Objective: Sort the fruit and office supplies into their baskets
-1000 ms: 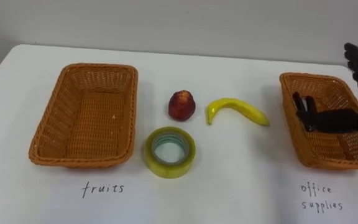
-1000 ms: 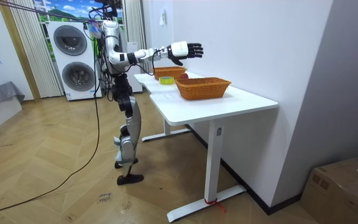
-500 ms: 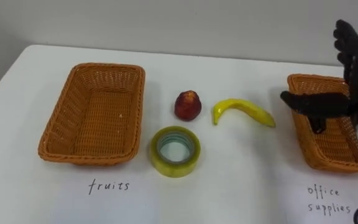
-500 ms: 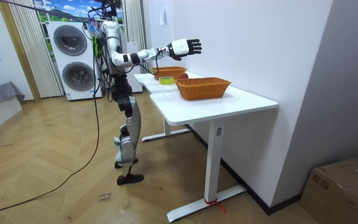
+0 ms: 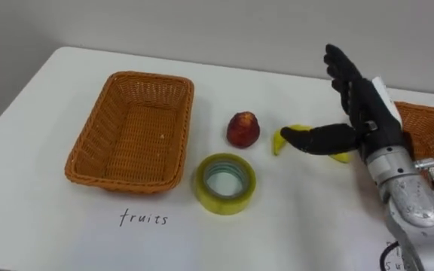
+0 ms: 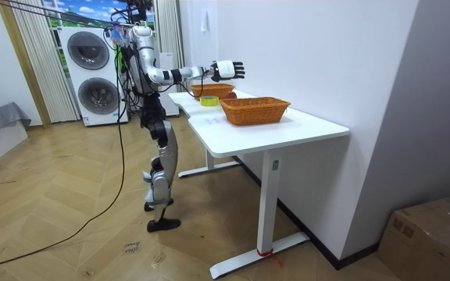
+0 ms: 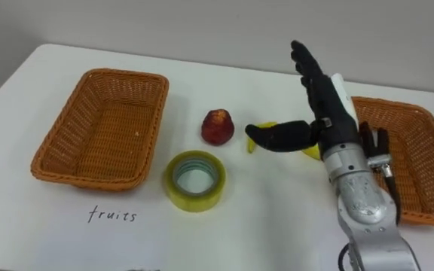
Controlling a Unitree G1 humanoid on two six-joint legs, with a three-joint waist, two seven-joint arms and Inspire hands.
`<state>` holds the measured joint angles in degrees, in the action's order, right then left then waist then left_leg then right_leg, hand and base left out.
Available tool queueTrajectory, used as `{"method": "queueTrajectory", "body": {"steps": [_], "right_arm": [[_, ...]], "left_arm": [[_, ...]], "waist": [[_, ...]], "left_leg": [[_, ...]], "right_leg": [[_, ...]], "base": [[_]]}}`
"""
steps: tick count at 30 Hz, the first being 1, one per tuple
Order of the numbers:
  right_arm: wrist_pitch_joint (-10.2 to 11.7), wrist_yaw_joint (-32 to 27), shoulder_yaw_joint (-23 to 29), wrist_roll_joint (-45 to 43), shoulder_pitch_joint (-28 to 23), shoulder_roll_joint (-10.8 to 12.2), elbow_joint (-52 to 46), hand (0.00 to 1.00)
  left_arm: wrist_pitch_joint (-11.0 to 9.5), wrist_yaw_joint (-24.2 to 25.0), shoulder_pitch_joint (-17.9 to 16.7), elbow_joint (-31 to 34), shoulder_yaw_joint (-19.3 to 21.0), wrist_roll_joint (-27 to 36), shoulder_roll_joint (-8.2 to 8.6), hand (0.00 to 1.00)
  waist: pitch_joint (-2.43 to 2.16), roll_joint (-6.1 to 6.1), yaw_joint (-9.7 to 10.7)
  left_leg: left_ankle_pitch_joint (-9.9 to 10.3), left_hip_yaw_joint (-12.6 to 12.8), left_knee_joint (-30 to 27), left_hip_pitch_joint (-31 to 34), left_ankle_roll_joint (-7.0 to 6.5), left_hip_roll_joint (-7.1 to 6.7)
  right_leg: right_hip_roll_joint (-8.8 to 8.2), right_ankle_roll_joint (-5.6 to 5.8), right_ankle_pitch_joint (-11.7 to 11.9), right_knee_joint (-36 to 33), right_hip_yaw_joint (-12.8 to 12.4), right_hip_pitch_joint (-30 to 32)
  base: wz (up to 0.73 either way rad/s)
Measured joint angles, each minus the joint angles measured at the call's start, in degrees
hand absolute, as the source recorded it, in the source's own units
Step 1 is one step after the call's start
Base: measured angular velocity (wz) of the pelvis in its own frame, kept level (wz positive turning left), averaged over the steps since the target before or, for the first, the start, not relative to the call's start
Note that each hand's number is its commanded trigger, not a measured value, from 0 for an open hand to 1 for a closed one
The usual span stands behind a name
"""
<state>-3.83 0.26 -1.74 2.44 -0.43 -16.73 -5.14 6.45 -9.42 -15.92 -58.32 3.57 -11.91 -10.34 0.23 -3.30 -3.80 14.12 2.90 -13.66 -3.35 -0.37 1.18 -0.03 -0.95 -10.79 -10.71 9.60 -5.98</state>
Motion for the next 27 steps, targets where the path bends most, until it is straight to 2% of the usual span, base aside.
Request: {"method": "queueTrajectory", "body": {"steps": [7,10,12,19,27], "right_arm": [[0.0,-0.7,-3.2,2.2,0.1,1.2,1.0,0.00],[0.0,-0.9,-4.7,2.3,0.3,2.1,1.7,0.00],[0.0,-0.9,-5.3,2.1,0.4,2.4,2.1,0.00],[0.0,-0.9,-5.8,1.7,0.4,2.4,2.3,0.00],[0.0,-1.0,-6.0,1.6,0.4,2.6,4.1,0.00]], "left_arm": [[1.3,0.0,0.2,1.7,-2.9,0.0,0.53,0.00],[1.2,0.0,0.5,2.2,-3.7,0.0,0.83,0.00],[1.1,0.1,0.8,2.3,-4.1,0.0,1.00,0.00],[2.0,1.6,0.5,2.8,-4.1,-0.1,1.52,0.00],[2.0,2.7,0.2,3.2,-4.1,-0.1,1.86,0.00]], "waist": [[-0.22,1.20,-1.1],[-0.21,1.13,-1.4],[-0.03,1.30,-1.4],[0.05,1.24,-1.6],[0.06,1.28,-2.6]], "left_leg": [[-0.1,-0.3,-0.4,0.6,0.15,0.03],[-0.1,-0.8,-0.7,0.6,0.14,-0.03],[-0.1,-1.1,-0.8,0.8,0.14,-0.10],[-0.1,-1.6,-1.1,1.5,0.14,-0.17],[-0.1,-1.7,-1.1,1.5,0.14,-0.21]], "right_leg": [[-0.03,-0.03,0.0,0.0,0.6,0.3],[-0.08,-0.03,0.0,0.0,1.1,0.0],[-0.14,-0.02,0.0,0.0,1.6,0.0],[-0.16,-0.02,0.0,0.1,2.0,0.3],[-0.19,-0.03,0.0,0.1,2.1,0.2]], "base": [[0.02],[0.09],[0.09],[0.03],[0.00]]}}
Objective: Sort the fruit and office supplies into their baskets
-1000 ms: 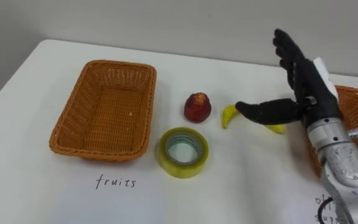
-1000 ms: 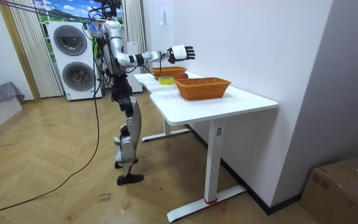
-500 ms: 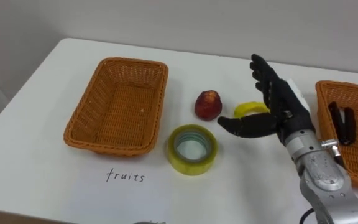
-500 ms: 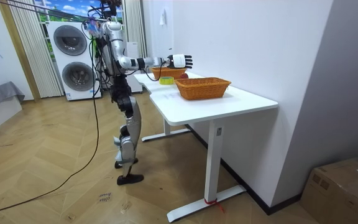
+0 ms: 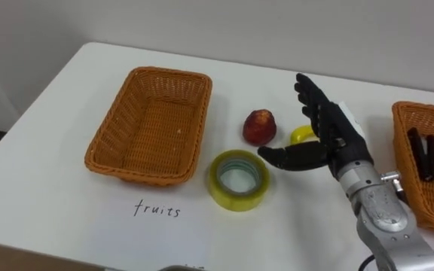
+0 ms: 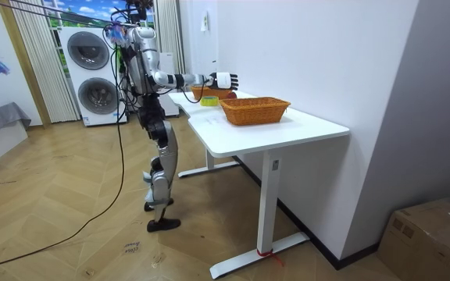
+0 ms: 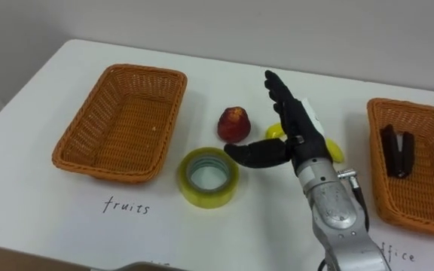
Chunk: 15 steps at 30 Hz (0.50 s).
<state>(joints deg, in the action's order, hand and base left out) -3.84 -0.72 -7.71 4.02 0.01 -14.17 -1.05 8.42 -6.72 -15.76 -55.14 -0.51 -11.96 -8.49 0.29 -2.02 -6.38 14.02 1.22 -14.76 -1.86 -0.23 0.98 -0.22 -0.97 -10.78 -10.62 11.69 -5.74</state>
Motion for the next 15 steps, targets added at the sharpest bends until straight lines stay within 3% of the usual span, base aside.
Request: {"method": "queueTrajectory", "body": {"steps": [15], "right_arm": [[0.0,-1.4,-0.3,-0.5,0.0,0.0,1.2,0.00]], "left_arm": [[0.0,1.2,-0.1,1.4,-0.4,0.0,-0.03,0.00]], "waist": [[0.09,-0.44,-0.2]], "left_leg": [[-0.2,0.0,0.1,0.2,-0.37,-0.75]], "right_leg": [[-0.57,0.17,-0.1,0.7,0.1,-0.2]], "base": [[0.00]]}}
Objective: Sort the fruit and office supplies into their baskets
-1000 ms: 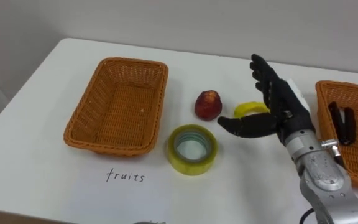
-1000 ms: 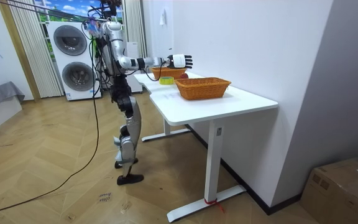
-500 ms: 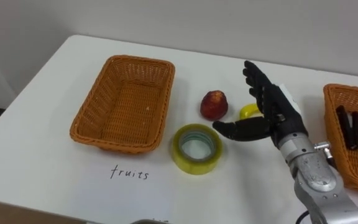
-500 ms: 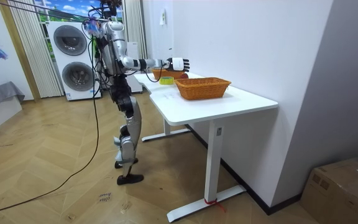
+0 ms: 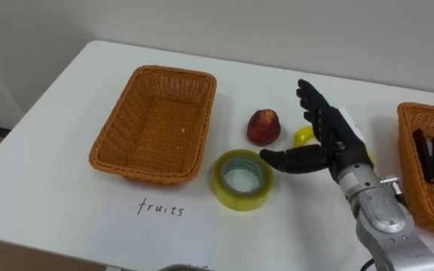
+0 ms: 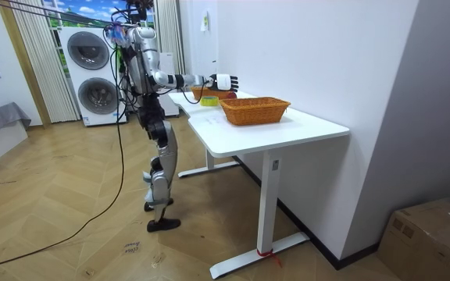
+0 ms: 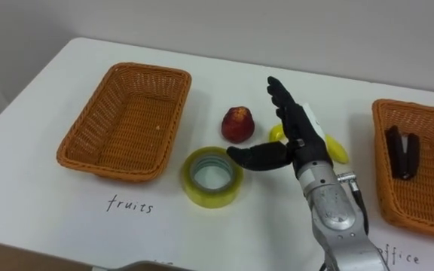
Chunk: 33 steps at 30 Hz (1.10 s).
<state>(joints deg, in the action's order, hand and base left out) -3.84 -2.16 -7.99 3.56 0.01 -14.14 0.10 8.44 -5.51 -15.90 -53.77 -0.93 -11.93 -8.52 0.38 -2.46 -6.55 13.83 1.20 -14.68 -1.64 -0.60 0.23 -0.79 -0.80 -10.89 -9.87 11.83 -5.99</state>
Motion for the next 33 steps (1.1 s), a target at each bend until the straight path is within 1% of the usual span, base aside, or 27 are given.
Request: {"method": "queueTrajectory", "body": {"steps": [2,6,11,12,15,18,21,28,33], "right_arm": [[0.0,-0.9,-0.5,-1.7,0.0,0.4,0.0,0.00],[0.0,-2.7,-2.5,-2.1,0.0,0.7,2.4,0.00],[0.0,-3.9,-3.5,-2.0,0.0,0.9,3.8,0.00],[0.0,-4.4,-4.1,-2.0,0.0,0.9,3.9,0.00],[0.0,-4.4,-5.4,-2.0,0.0,0.9,4.4,0.00],[0.0,-4.4,-6.5,-2.1,0.4,0.9,5.4,0.00],[0.0,-4.4,-6.7,-2.4,1.9,0.9,7.2,0.00],[0.0,-4.1,-7.5,-3.8,2.3,0.9,8.2,0.00],[0.0,-4.0,-7.7,-4.0,2.3,0.9,8.3,0.00]], "left_arm": [[0.0,0.0,-0.2,0.1,0.0,0.0,-0.09,0.00],[0.0,-0.6,-0.4,0.1,-1.1,0.0,-0.23,0.00],[0.0,-0.6,-0.7,0.1,-2.0,0.1,-0.22,0.00],[0.0,-0.6,-0.7,0.1,-2.2,0.0,-0.22,0.00],[0.0,-0.7,-0.6,0.1,-2.5,0.0,-0.22,0.00],[0.0,-1.3,-0.7,0.1,-2.6,0.0,-0.21,0.00],[0.1,-1.6,-0.6,0.2,-2.6,0.0,-0.26,0.00],[1.3,-1.8,-0.7,1.0,-2.6,0.0,-0.42,0.00],[1.8,-1.8,-0.7,1.0,-2.9,0.0,-0.44,0.00]], "waist": [[0.06,-0.06,0.0],[0.14,-0.31,0.0],[0.19,-0.28,-0.2],[0.28,-0.13,-0.2],[0.27,-0.15,-0.2],[0.27,-0.17,-0.7],[0.25,-0.19,-0.9],[0.01,-0.55,-1.4],[-0.01,-0.57,-1.4]], "left_leg": [[0.0,0.0,0.0,0.0,-0.03,-0.01],[0.0,-0.5,0.0,-0.1,-0.02,-0.03],[0.0,-0.7,0.0,0.0,-0.02,-0.04],[0.0,-0.9,0.0,0.0,-0.02,-0.07],[0.0,-1.3,0.0,0.0,-0.02,-0.11],[0.0,-1.5,-0.1,0.1,-0.01,-0.12],[0.0,-1.5,-0.1,0.1,-0.01,-0.17],[0.0,-1.7,-0.1,0.0,-0.01,-0.21],[0.0,-1.9,-0.2,0.0,-0.01,-0.20]], "right_leg": [[0.00,0.02,0.0,0.0,0.1,-0.1],[-0.02,0.08,0.0,0.2,1.0,-0.5],[-0.03,0.14,-0.1,0.2,1.3,-0.7],[-0.03,0.14,-0.1,0.2,1.4,-0.7],[-0.05,0.15,-0.1,0.2,1.8,-0.8],[-0.05,0.15,-0.1,0.3,2.0,-0.9],[-0.08,0.16,-0.1,0.3,2.0,-0.9],[-0.12,0.19,-0.2,0.3,2.4,-1.1],[-0.10,0.19,-0.2,0.3,2.6,-1.2]], "base": [[0.04],[0.10],[0.05],[0.05],[0.07],[0.01],[0.00],[0.01],[0.00]]}}
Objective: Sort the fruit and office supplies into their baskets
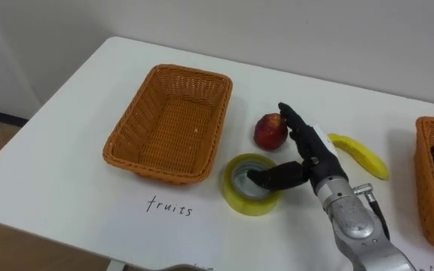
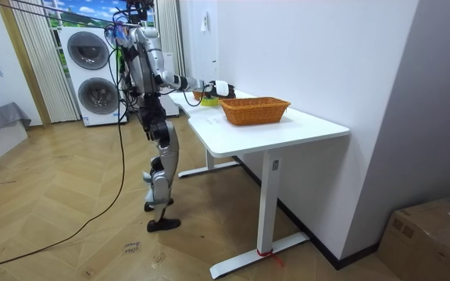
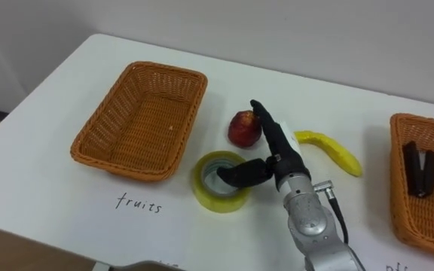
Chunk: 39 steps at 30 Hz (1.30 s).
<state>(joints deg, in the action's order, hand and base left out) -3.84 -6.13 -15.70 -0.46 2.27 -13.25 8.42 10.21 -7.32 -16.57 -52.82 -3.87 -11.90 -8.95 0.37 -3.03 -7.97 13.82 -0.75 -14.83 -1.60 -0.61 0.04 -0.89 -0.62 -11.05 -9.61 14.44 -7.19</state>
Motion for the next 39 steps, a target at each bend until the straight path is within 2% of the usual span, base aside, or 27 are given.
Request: {"method": "queueTrajectory", "body": {"steps": [6,23,36,39], "right_arm": [[0.0,0.0,-0.6,-0.4,0.0,0.0,0.0,0.00],[0.0,0.8,-0.6,-4.7,0.0,0.0,0.1,0.00],[-1.2,0.8,-0.6,-8.2,0.0,0.0,0.1,0.00],[-1.3,1.2,-0.6,-9.1,0.0,0.0,0.1,0.00]], "left_arm": [[0.8,0.0,0.0,0.2,-0.8,0.0,-0.11,0.00],[0.8,0.1,0.5,0.2,-0.8,0.0,-0.15,0.00],[1.0,0.2,0.6,0.2,-0.8,0.1,-0.11,0.00],[1.1,0.2,0.3,0.1,-0.8,0.1,0.07,0.00]], "waist": [[0.00,0.03,0.0],[-0.03,-0.01,0.1],[-0.37,-0.38,0.4],[-0.35,-0.30,1.2]], "left_leg": [[0.0,-0.1,-0.1,0.0,0.01,-0.01],[0.0,-0.3,-0.3,0.0,0.00,-0.05],[0.0,-0.3,-0.5,0.1,0.00,-0.10],[0.0,-0.6,-0.7,0.2,0.00,-0.17]], "right_leg": [[0.00,0.00,0.0,-0.1,0.1,-0.1],[0.00,0.00,0.0,-0.2,0.0,-0.1],[-0.07,0.00,0.0,-0.2,0.2,-0.2],[-0.10,0.00,0.0,-0.2,0.6,-0.4]], "base": [[0.00],[0.00],[0.00],[0.07]]}}
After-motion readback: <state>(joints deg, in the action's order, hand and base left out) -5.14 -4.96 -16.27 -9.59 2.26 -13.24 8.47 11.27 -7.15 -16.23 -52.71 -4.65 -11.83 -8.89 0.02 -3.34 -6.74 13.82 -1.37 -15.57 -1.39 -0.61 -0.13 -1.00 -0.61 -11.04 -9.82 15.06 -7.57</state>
